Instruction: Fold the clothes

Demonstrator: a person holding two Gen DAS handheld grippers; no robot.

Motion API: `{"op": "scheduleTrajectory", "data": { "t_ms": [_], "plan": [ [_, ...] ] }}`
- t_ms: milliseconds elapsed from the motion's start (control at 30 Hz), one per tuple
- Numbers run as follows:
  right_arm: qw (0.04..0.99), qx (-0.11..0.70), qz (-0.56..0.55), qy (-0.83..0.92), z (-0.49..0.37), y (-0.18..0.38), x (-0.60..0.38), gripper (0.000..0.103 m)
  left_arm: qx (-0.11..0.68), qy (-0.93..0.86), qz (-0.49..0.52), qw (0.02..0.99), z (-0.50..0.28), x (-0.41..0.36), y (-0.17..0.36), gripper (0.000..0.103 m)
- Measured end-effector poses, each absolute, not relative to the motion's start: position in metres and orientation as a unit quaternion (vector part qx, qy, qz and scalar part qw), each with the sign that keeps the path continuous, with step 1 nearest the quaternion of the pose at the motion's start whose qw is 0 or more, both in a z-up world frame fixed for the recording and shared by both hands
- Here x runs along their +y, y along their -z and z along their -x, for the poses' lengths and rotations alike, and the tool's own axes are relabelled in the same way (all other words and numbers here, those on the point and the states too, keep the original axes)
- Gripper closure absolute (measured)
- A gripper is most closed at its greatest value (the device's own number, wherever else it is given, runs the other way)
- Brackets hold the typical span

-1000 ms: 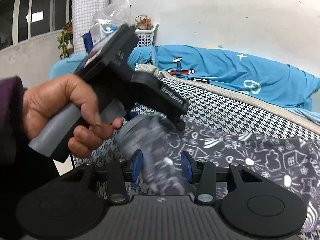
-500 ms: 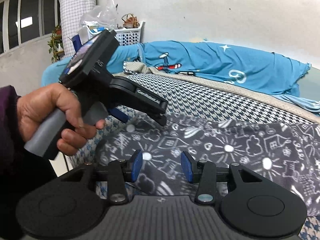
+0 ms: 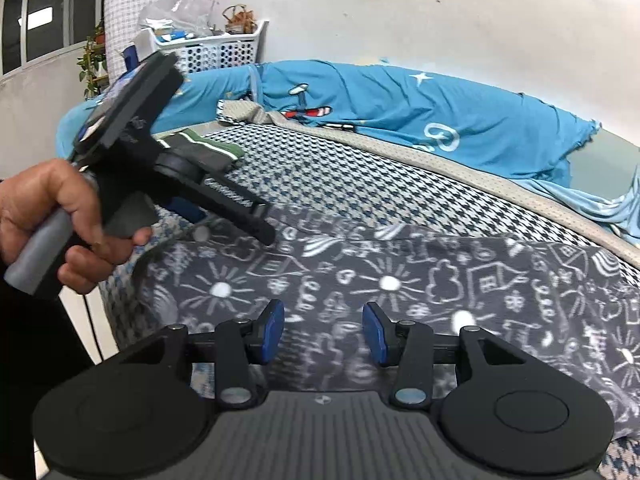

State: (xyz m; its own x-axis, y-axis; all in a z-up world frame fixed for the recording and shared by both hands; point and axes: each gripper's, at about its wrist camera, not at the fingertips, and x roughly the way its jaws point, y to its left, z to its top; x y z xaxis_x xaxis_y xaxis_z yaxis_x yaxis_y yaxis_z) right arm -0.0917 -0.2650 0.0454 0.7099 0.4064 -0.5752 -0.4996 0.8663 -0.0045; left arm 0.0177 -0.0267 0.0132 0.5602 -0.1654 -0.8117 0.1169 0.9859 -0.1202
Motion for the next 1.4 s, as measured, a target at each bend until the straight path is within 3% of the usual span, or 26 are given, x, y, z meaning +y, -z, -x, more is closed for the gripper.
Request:
{"op": "scheduleTrajectory", "data": {
  "t_ms": [200, 533, 967, 1400],
  "plan": [
    [0.925, 0.299, 0.053, -0.229, 0.083, -0.043, -0.282, 0.061, 0.461, 0.081, 0.012, 0.883, -0.018, -0.037, -0.012, 0.000],
    [0.940, 0.285, 0.037, -0.184, 0.071, -0.040, -0.295, 0.079, 0.466, 0.073, 0.009, 0.882, -0.020, -0.046, -0.009, 0.000],
    [0.950, 0.275, 0.018, -0.149, 0.030, -0.044, -0.314, 0.080, 0.425, 0.034, 0.042, 0.903, -0.023, -0.040, -0.027, 0.000],
    [0.944, 0.289, 0.032, -0.152, 0.000, -0.035, -0.311, 0.080, 0.409, 0.058, -0.002, 0.911, -0.025, -0.083, -0.029, 0.000]
  ]
}}
